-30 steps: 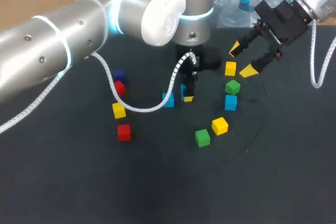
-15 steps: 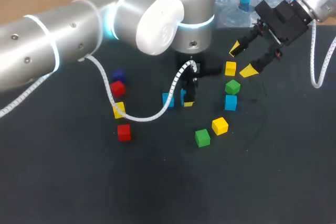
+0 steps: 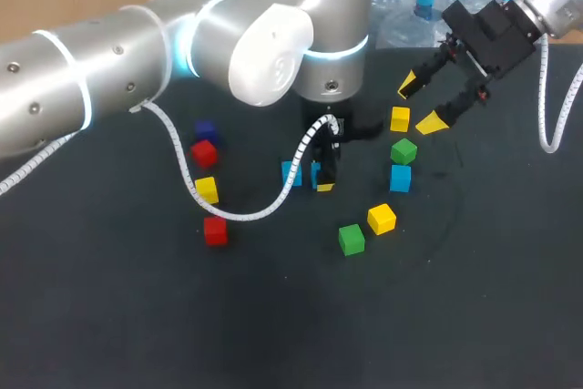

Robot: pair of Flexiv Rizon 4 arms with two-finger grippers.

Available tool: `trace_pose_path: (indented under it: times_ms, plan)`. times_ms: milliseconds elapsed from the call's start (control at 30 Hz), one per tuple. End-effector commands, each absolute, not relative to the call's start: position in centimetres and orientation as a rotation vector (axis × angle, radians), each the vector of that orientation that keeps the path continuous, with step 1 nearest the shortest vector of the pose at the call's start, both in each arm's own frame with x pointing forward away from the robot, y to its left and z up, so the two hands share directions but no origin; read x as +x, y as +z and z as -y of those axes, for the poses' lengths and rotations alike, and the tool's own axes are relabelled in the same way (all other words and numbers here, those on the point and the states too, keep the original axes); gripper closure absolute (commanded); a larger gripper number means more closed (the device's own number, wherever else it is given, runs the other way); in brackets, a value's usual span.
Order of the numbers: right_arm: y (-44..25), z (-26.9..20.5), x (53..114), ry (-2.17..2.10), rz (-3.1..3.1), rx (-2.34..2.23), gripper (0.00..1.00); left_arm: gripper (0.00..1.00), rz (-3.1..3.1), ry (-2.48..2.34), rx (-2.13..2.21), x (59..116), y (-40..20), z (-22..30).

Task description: Place the blue cubes, place green cubes on the blue cubes, place the yellow cubes on the green cubes, then place the red cubes on the yellow cubes, and place purple cube on the red cubes.

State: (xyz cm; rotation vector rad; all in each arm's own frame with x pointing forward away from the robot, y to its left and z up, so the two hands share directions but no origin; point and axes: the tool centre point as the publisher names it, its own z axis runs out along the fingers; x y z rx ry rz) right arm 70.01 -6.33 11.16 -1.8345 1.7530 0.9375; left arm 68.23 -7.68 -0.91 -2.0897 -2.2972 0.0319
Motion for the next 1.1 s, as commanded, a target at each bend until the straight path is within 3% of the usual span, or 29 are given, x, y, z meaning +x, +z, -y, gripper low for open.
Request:
trace_pose_path:
  times_ms: [33,500,667,700,800,833,867,1100]
  plan:
    - [11.14,6.33,69.97,0.937,-1.751,-1.834,0.00,1.00,2.293,0.021,-2.095,68.43,-0.88,7.76]
    - [11.14,6.33,69.97,0.937,-1.751,-1.834,0.00,1.00,2.286,0.022,-2.113,68.52,-0.90,7.78]
    - [11.14,6.33,69.97,0.937,-1.751,-1.834,0.00,0.94,2.287,0.022,-2.113,68.59,-1.07,7.70]
    - [11.14,6.33,69.97,0.937,-1.751,-1.834,0.00,0.88,2.288,0.020,-2.113,68.60,-1.07,7.70]
    - [11.14,6.33,69.97,0.937,-1.751,-1.834,0.00,0.52,2.290,0.019,-2.112,68.63,-1.06,7.67]
    - [11.14,6.33,69.97,0.937,-1.751,-1.834,0.00,0.13,2.291,0.021,-2.111,68.63,-1.04,7.65]
    - [11.14,6.33,69.97,0.937,-1.751,-1.834,0.00,0.00,2.295,0.026,-2.109,68.62,-1.00,7.62]
    - [11.14,6.33,69.97,0.937,-1.751,-1.834,0.00,0.00,2.307,0.041,-2.111,68.41,-0.78,7.50]
